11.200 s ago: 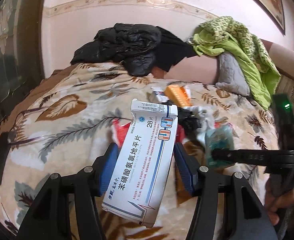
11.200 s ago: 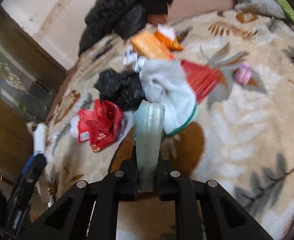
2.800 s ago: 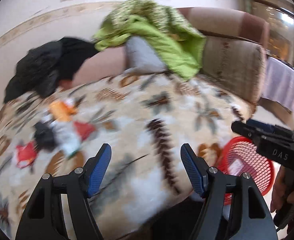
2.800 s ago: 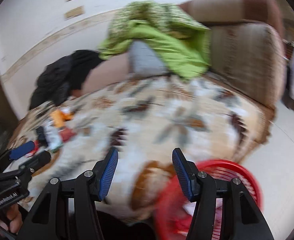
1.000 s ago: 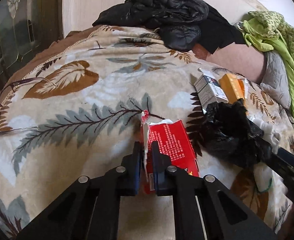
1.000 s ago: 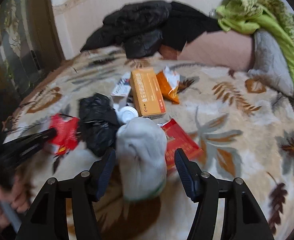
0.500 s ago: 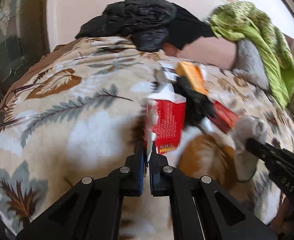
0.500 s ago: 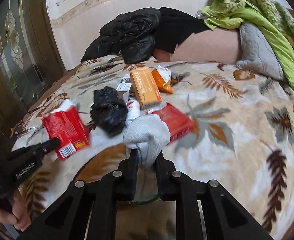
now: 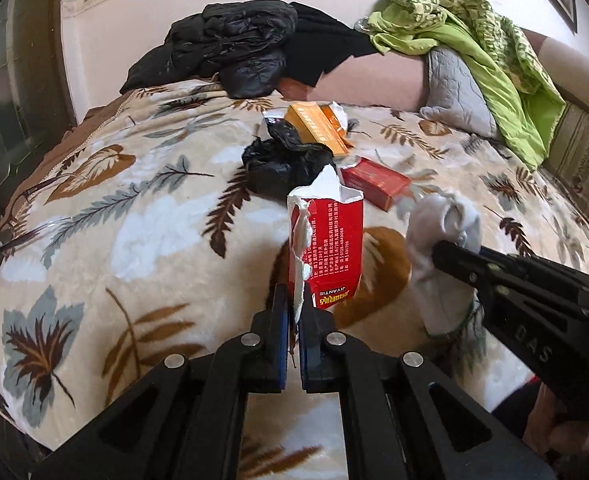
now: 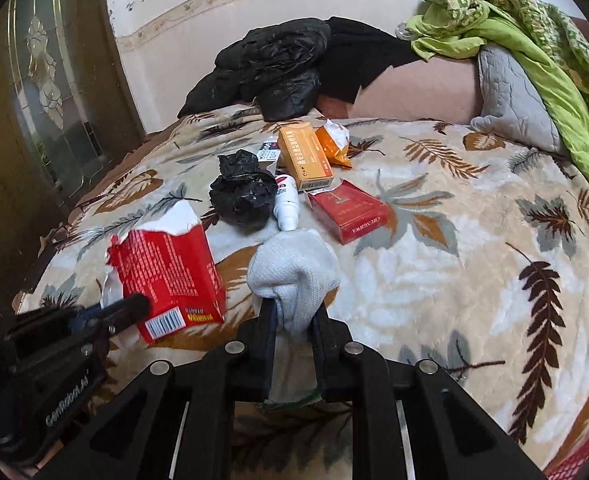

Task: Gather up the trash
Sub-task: 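Lift the red box with the left tool while the right tool lifts the sock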

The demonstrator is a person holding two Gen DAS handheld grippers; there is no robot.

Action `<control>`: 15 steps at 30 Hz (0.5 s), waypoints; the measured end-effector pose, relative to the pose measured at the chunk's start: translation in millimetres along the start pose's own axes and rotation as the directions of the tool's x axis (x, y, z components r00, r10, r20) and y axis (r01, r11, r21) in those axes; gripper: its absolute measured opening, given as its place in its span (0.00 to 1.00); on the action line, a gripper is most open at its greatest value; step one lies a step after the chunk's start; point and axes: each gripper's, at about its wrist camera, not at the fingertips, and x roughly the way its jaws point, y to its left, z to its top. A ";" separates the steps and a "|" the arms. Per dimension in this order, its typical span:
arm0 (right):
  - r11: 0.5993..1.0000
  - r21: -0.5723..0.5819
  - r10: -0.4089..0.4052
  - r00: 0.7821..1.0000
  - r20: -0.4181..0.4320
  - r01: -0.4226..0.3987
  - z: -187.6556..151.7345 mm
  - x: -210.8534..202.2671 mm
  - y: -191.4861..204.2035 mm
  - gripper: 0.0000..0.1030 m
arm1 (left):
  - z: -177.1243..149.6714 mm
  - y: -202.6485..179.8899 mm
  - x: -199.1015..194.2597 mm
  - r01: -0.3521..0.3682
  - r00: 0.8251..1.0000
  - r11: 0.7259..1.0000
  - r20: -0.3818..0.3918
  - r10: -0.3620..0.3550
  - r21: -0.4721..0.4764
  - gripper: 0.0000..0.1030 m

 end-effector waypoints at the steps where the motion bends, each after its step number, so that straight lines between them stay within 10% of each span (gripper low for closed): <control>1: 1.000 0.009 -0.001 1.000 0.001 0.001 0.1 -1.0 -1.6 0.17 | -0.5 -1.1 -1.2 0.000 1.000 1.000 -0.001 0.000 0.000 0.04; 15: 0.999 0.039 -0.015 0.999 0.033 0.013 -4.6 -22.6 -13.5 0.17 | -6.0 -13.9 -15.2 -0.002 1.000 1.000 0.009 0.002 0.023 0.04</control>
